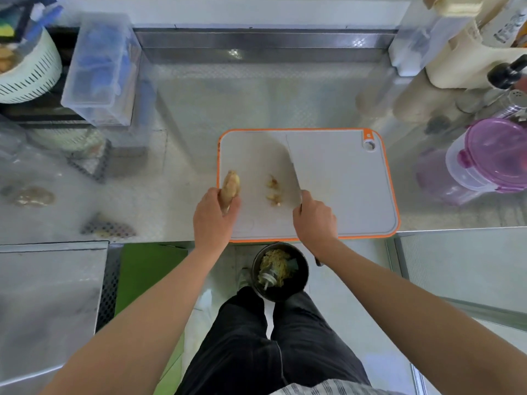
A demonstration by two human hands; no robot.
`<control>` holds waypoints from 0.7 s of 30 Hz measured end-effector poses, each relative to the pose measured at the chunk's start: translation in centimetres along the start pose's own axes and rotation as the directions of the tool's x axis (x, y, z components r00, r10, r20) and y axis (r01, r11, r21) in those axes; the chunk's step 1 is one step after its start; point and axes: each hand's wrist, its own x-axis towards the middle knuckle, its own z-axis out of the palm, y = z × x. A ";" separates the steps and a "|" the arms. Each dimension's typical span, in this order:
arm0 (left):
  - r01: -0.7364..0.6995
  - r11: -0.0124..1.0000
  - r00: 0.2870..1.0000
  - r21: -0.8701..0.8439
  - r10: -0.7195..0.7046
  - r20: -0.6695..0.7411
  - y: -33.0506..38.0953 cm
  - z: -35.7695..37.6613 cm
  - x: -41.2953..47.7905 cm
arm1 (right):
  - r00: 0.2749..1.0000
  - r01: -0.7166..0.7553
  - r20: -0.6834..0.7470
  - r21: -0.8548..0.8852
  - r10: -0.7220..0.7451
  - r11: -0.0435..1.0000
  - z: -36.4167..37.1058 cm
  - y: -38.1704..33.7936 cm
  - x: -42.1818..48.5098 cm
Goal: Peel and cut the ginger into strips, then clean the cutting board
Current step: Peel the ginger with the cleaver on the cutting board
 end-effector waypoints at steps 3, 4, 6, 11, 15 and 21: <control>0.066 0.992 0.998 -0.105 -0.066 0.000 -0.4 -0.5 0.3 | 0.995 0.088 0.042 0.006 -0.088 0.996 1.9 -2.3 -1.5; 0.087 0.987 0.996 -0.134 -0.088 -0.001 -0.5 -0.7 0.4 | 0.994 0.097 0.039 0.020 -0.098 0.995 2.2 -2.7 -1.6; 0.175 0.963 0.985 -0.206 -0.172 0.034 -0.2 -1.4 0.5 | 0.998 0.062 -0.003 0.057 -0.062 0.996 2.1 -2.7 -1.4; 0.323 0.863 0.946 -0.389 -0.294 0.134 -1.2 -2.2 1.1 | 1.000 -0.019 -0.019 0.047 0.020 0.999 2.4 -3.0 -2.1; 0.358 0.810 0.933 -0.465 -0.291 0.212 -1.7 -2.5 1.3 | 0.994 0.101 0.038 0.021 -0.102 0.995 3.7 -5.8 -3.0; 0.376 0.792 0.923 -0.481 -0.275 0.269 -1.8 -2.9 1.3 | 0.997 -0.037 -0.069 0.040 0.040 0.999 3.0 -4.6 -2.3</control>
